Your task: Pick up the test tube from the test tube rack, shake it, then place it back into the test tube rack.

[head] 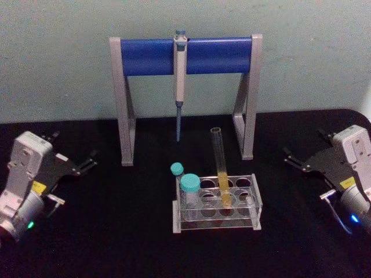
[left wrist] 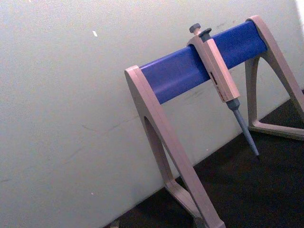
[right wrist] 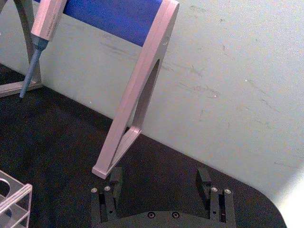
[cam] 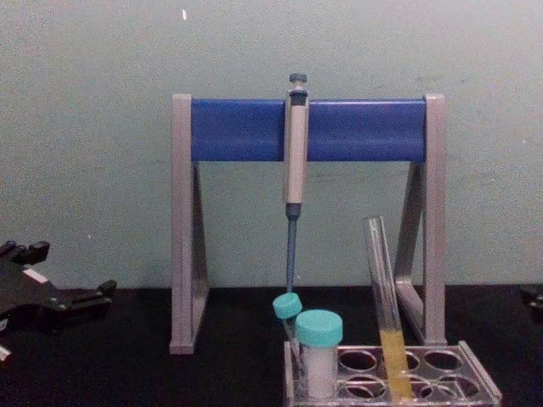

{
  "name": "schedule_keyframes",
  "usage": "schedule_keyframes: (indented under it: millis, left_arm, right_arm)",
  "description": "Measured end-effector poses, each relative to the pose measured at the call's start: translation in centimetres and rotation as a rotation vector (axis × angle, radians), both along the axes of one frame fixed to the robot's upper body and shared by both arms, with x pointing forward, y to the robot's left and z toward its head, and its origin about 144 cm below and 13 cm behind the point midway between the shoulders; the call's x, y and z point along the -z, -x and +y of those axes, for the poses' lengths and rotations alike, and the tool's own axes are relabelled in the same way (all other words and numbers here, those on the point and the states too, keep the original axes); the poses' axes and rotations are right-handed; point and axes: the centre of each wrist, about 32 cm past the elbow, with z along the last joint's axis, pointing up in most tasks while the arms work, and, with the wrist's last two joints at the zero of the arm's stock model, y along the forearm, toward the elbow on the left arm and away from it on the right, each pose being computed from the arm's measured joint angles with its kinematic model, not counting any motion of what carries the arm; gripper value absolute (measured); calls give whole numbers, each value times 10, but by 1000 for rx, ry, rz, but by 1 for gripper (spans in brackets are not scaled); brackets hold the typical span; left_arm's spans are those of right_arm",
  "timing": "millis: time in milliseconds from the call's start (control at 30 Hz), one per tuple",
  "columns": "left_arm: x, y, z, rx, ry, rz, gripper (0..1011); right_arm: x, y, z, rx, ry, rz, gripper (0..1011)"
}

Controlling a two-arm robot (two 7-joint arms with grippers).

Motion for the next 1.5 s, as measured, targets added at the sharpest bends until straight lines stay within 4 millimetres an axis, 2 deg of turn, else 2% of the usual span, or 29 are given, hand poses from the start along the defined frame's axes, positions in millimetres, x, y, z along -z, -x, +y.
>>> schedule_keyframes:
  millis: [1500]
  left_arm:
    - [0, 0, 0, 0, 0, 0, 1001]
  right_arm:
    - [-1, 0, 0, -2, 4, -12, 1000]
